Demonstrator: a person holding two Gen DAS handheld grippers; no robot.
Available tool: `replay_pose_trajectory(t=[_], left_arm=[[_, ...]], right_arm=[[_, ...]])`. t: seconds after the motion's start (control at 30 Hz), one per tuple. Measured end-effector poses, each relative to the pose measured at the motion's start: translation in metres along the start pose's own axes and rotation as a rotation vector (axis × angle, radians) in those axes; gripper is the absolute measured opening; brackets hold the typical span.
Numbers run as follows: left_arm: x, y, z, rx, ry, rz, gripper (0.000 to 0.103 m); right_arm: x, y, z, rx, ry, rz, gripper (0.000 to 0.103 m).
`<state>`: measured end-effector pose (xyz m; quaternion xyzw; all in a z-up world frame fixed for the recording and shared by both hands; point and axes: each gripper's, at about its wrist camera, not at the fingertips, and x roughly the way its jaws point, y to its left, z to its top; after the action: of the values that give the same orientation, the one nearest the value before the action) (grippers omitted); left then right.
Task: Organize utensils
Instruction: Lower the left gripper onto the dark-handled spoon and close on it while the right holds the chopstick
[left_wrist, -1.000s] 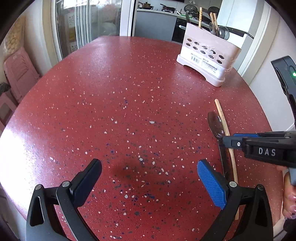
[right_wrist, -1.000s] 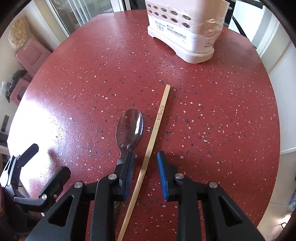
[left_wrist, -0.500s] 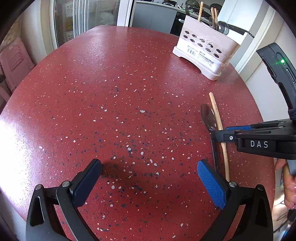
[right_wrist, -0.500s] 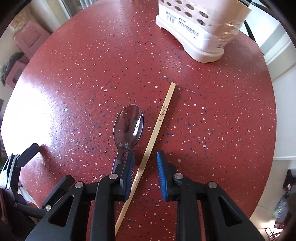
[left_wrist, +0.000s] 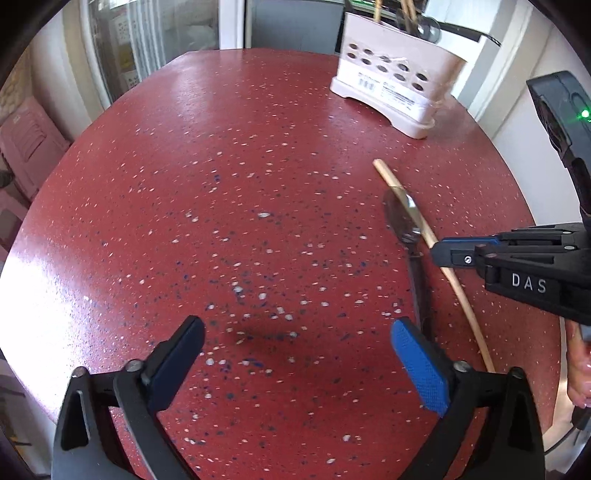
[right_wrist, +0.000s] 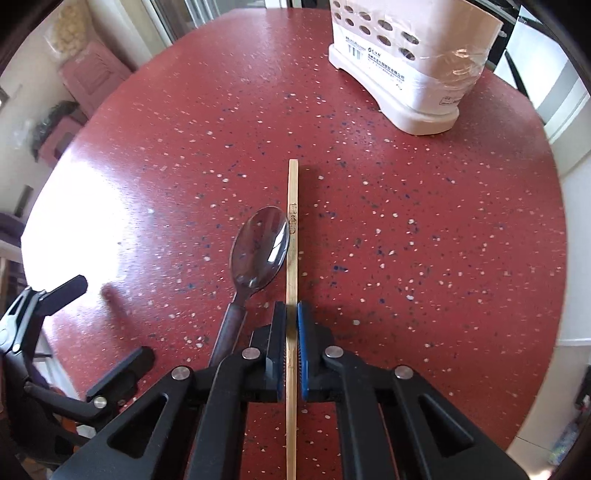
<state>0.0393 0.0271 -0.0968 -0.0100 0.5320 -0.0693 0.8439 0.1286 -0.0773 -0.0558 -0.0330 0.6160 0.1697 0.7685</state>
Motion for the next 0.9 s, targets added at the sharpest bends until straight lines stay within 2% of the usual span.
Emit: replay_pose_trajectory(t=[0.27,0.43,0.53,0.9], left_arm=[[0.015,-0.025,0.008,-0.002,0.050,0.027,0.103],[0.021,-0.038,0.012,-0.008,0.052,0.043,0.103],[0.021,-0.045,0.014,-0.010,0.052,0.051,0.103],[0.013,-0.043,0.014,-0.052,0.049,0.051,0.103]], right_arm=[[-0.023,-0.034,-0.021,-0.015,-0.063,0.071,0.006],[-0.040,-0.058,-0.030,-0.011,-0.103,0.103,0.006],[-0.049,-0.057,-0.029,-0.011,-0.111,0.115,0.006],[-0.043,-0.079,-0.028,0.000,-0.117,0.170,0.006]])
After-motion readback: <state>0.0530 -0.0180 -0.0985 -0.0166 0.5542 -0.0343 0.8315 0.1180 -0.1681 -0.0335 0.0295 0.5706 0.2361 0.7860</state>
